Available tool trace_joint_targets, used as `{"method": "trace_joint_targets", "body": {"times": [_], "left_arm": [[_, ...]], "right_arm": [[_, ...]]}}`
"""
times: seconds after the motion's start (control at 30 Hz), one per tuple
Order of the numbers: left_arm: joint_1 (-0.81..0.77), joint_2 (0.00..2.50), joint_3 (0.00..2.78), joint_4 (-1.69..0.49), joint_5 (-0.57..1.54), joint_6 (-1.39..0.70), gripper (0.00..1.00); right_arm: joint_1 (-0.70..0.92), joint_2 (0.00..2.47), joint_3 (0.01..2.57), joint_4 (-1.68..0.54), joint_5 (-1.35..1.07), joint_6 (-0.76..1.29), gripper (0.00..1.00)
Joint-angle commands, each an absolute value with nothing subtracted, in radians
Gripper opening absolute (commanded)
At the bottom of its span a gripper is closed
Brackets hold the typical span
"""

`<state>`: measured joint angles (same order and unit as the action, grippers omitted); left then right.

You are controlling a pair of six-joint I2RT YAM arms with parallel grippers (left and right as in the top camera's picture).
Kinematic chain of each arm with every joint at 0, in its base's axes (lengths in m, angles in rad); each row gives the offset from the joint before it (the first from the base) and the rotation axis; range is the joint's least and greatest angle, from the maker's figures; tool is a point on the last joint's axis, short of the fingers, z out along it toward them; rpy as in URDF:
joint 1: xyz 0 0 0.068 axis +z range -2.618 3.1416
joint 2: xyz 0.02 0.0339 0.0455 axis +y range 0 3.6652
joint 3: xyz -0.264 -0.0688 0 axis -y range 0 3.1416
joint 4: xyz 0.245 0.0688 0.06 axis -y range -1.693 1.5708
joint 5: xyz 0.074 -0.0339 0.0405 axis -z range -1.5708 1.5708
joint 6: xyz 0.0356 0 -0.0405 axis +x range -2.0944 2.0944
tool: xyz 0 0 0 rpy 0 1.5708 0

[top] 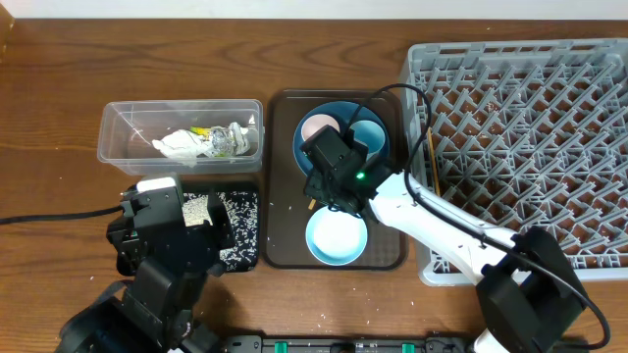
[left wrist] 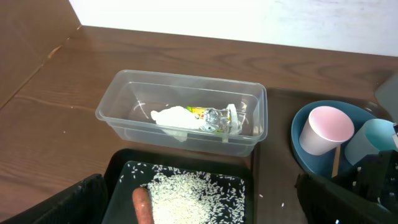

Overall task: Sort waste into correct bins and load items into the dishwasher rack
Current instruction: 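Grasp the second chopstick on the blue plate with the right gripper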

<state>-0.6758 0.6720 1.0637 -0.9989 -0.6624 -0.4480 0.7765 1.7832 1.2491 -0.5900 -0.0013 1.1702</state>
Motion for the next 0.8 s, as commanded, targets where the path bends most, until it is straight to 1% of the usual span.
{"method": "trace_joint_targets", "body": {"times": [0.0, 0.13, 0.7, 0.77], "left_arm": [[-0.672, 0.671, 1.079, -1.002, -0.689, -0.453, 0.99], [-0.672, 0.671, 1.079, -1.002, -0.688, -0.453, 0.99], [-0.672, 0.671, 1.079, -1.002, -0.688, -0.453, 0.99], [-0.672, 0.671, 1.079, -1.002, -0.689, -0.453, 0.99]], "right_arm": [[0.788, 1.807, 1.256, -0.588, 0.019, 1.190, 0.41], [0.804, 1.820, 1.256, -0.587, 0.020, 1.199, 0.40], [0.829, 1.829, 1.256, -0.571, 0.046, 1.200, 0.42], [0.829, 1.829, 1.256, -0.571, 0.045, 1.200, 0.41]]}}
